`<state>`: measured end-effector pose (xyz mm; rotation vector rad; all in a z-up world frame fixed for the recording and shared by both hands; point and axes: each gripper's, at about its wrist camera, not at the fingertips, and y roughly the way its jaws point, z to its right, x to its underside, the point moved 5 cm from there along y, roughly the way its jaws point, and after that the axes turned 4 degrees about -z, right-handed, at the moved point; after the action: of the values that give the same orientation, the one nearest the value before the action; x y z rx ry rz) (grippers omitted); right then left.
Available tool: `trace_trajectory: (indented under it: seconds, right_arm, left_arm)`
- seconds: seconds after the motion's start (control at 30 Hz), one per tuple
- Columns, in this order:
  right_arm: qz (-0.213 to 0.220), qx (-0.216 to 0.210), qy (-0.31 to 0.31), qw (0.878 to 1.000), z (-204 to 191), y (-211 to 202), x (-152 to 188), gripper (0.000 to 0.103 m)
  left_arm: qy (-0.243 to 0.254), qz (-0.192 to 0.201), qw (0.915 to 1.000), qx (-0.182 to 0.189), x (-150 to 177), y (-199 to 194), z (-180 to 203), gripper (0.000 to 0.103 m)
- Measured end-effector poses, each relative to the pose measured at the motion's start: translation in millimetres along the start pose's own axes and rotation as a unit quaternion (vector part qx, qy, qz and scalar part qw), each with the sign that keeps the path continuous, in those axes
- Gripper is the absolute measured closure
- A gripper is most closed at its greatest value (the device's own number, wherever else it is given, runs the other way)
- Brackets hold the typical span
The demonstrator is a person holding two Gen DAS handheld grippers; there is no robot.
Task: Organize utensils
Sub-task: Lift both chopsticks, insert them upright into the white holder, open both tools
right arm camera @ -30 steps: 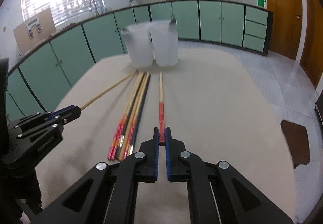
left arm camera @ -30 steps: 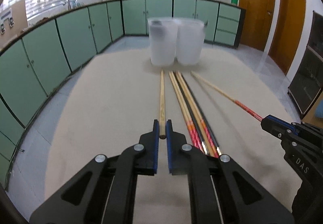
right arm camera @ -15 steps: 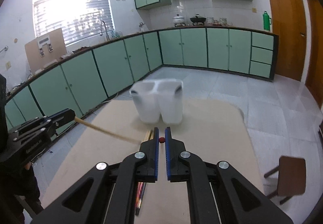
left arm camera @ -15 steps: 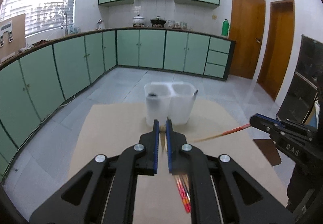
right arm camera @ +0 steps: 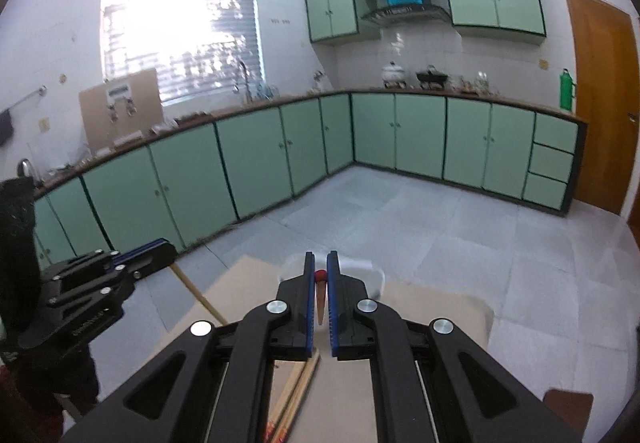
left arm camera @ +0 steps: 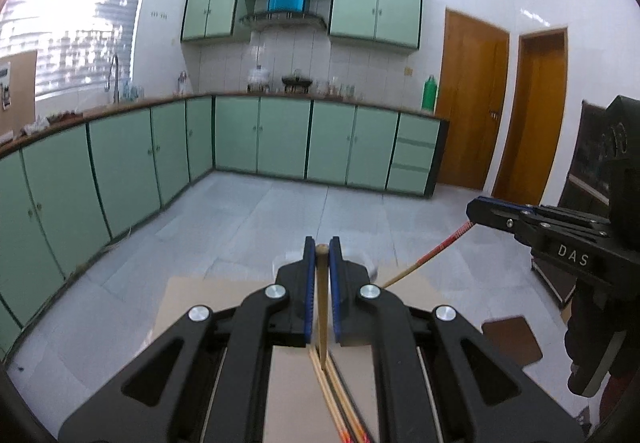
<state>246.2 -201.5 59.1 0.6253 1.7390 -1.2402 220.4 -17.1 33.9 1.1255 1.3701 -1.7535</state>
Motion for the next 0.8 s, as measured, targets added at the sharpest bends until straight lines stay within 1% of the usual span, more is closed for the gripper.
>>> trace_trajectory:
  seconds: [0.13, 0.23, 0.3, 0.4, 0.57, 0.67, 0.8]
  right_arm:
    - [0.023, 0.015, -0.013, 1.0, 4, -3, -31, 0.097]
    - [0.018, 0.024, -0.011, 0.999, 11, 11, -43, 0.097]
    - [0.009, 0.037, -0.012, 0.999, 17, 25, -46, 0.097]
    - [-0.017, 0.047, -0.004, 0.999, 26, 52, -41, 0.097]
    - [-0.061, 0.063, -0.006, 0.996, 32, 94, -26, 0.097]
    - [-0.079, 0.071, -0.008, 0.994, 32, 111, -18, 0.097]
    - [-0.091, 0.074, 0.007, 0.993, 37, 124, -9, 0.097]
  left_arm:
    - [0.002, 0.05, 0.9988, -0.005, -40, 2, 3, 0.097]
    - [0.005, 0.072, 0.9972, -0.015, -60, 15, 7, 0.097]
    - [0.009, 0.08, 0.9964, -0.024, -67, 27, 9, 0.097]
    - [0.011, 0.075, 0.9967, -0.031, -67, 53, 11, 0.097]
    - [0.002, 0.045, 0.9984, -0.033, -50, 97, 7, 0.097]
    - [0.003, 0.021, 0.9992, -0.033, -38, 119, 6, 0.097]
    - [0.005, -0.001, 0.9993, -0.036, -28, 134, -2, 0.097]
